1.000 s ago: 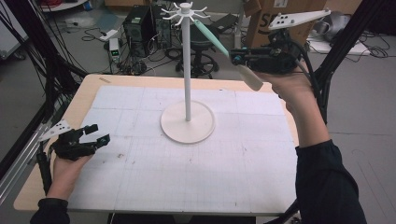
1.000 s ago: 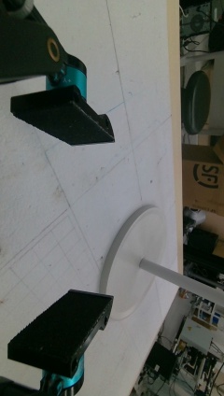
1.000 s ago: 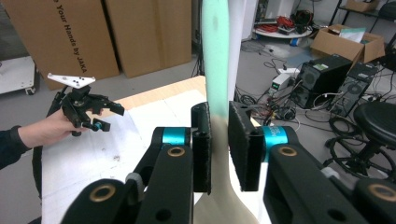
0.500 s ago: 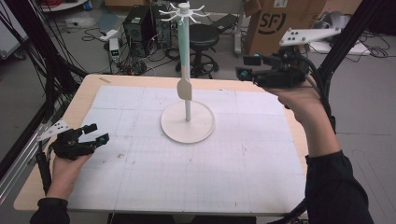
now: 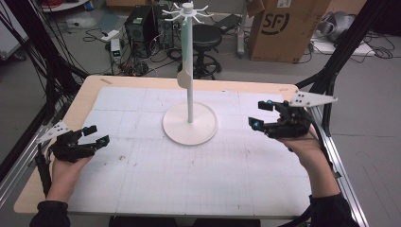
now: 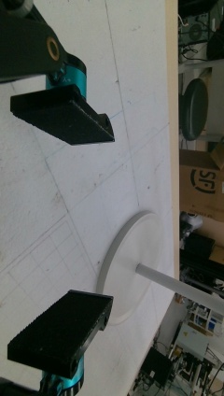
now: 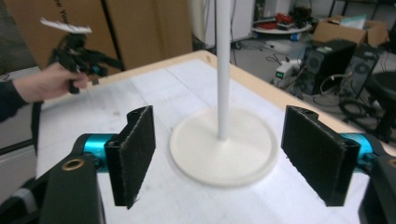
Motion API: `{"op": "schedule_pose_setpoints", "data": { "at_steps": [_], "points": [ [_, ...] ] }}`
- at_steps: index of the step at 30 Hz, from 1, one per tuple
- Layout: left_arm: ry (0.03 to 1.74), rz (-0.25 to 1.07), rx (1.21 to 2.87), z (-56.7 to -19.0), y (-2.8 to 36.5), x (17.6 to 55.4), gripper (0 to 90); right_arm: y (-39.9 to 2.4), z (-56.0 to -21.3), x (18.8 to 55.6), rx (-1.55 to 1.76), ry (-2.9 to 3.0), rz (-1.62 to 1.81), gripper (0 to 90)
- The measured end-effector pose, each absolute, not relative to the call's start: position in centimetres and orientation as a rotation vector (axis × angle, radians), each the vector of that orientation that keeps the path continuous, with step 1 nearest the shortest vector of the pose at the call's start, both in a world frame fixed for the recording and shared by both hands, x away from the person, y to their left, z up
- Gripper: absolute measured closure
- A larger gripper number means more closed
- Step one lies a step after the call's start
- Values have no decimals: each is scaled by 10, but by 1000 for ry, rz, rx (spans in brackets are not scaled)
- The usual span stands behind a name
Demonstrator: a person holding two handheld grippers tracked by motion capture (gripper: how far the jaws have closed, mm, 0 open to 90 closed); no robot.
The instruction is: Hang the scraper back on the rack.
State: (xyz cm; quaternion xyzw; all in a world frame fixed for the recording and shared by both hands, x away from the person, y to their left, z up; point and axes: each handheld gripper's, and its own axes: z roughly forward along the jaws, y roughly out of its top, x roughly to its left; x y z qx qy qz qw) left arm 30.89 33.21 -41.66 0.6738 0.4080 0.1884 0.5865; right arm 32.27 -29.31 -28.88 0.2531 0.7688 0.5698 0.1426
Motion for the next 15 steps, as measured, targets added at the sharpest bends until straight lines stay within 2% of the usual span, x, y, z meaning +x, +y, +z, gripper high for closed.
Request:
{"op": "schedule_pose_setpoints", "data": {
  "at_steps": [5,15],
  "points": [
    [953,437,1574,-417,332,309,185,-299,-338,322,791,2256,1579,210],
    [942,436,1587,-419,330,309,184,-304,-370,324,884,2204,1540,186]
  ]
}}
